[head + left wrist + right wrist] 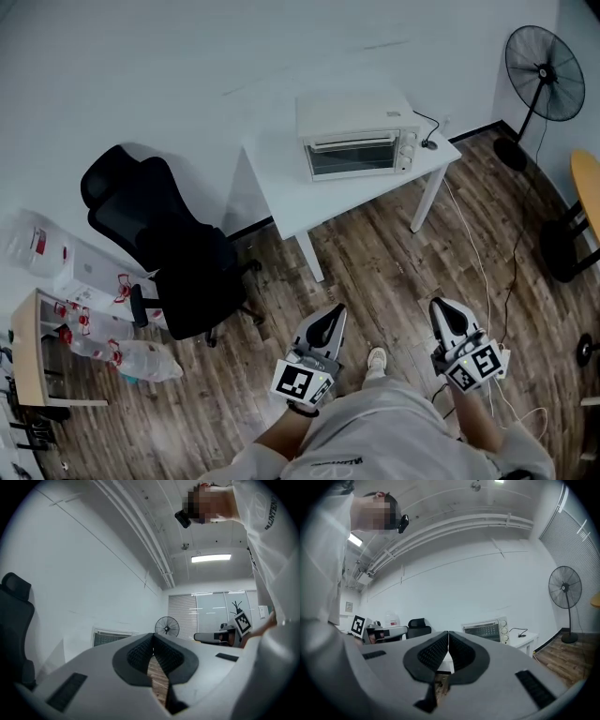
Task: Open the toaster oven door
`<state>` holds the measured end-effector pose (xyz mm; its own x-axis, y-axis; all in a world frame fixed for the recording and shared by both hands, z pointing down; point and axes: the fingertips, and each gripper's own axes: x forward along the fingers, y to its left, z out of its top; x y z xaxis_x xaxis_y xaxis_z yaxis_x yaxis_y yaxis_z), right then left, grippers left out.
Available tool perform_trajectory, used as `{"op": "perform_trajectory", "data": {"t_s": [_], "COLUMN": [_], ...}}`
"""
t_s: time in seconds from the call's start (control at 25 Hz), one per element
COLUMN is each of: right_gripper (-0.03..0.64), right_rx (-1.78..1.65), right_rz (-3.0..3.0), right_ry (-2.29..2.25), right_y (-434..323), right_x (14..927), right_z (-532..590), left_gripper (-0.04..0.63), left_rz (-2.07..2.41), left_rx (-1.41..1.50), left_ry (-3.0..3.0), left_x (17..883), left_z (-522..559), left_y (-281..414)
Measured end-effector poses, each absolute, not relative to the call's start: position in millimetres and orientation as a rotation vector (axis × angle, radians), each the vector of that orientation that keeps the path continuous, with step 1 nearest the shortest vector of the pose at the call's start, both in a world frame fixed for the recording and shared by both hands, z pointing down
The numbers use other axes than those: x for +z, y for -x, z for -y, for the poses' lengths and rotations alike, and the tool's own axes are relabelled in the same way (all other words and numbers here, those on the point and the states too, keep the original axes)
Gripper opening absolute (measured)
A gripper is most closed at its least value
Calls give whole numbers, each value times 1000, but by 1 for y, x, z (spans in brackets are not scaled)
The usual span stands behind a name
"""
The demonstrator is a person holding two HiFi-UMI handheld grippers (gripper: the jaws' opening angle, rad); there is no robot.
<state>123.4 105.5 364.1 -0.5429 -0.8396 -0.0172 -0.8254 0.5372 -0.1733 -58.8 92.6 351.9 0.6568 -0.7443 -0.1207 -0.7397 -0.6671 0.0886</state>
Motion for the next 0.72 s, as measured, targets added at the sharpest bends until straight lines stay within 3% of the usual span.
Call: {"op": "perform_trajectory", "data": {"t_s": [0.72], "right_gripper": [18], "right_rx": [-264], "right_rz": [-2731], "right_ry": [1359], "right_y": [-198], "right_x": [372], "right_z": [49], "left_gripper": [9], "left_rz": [1385], "left_rx": [-213], "left_ry": [-2710], "left_x": [365], "left_z": [55], "left_y": [-12]}}
